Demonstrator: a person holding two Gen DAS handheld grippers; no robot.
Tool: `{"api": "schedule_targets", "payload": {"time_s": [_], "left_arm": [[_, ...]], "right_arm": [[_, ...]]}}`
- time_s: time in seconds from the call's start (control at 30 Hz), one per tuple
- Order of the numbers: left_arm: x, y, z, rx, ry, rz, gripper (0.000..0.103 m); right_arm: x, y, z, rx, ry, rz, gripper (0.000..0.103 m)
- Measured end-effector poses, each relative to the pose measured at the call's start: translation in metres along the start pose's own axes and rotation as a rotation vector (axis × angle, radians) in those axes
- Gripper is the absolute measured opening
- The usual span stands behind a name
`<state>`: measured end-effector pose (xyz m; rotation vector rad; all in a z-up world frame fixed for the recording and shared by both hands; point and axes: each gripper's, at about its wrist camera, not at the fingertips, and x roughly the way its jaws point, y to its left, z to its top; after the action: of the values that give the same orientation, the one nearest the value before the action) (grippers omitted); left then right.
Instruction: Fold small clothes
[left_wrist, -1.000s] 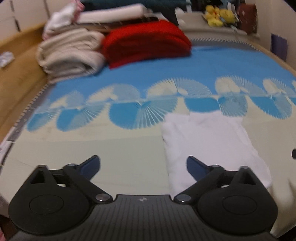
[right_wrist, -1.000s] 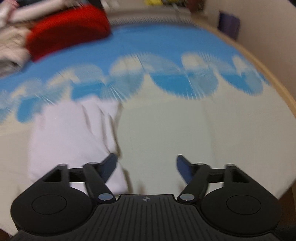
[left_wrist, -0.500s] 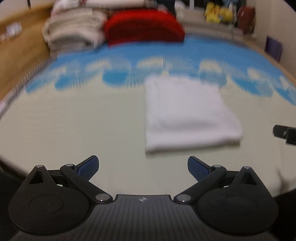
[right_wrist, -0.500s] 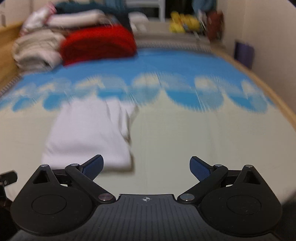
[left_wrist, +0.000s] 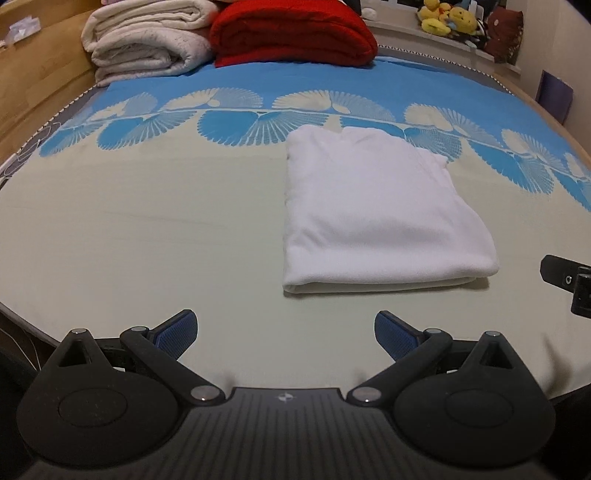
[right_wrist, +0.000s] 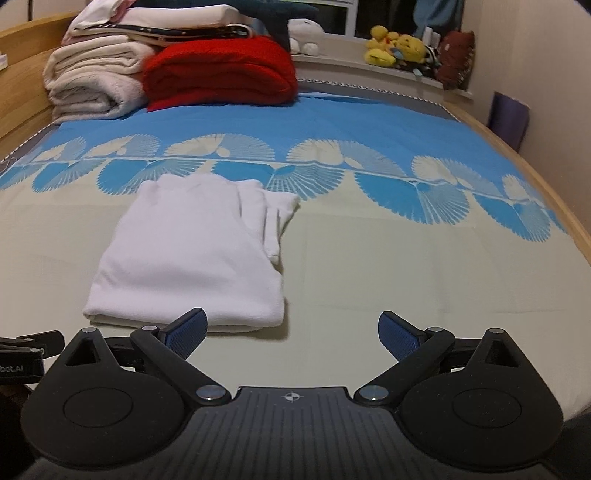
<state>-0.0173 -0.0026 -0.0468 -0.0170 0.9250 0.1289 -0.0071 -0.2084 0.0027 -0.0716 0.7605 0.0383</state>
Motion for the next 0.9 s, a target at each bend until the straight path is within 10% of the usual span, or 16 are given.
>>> {"api": "schedule_targets", "payload": {"time_s": [0.9], "left_arm": [[0.009,0.0074,0.0014,-0.067,0.039,-0.023,0.102]], "right_arm": [[0.0071,0.0073,-0.002,-0.01,0.015,0.007,0.099]]}}
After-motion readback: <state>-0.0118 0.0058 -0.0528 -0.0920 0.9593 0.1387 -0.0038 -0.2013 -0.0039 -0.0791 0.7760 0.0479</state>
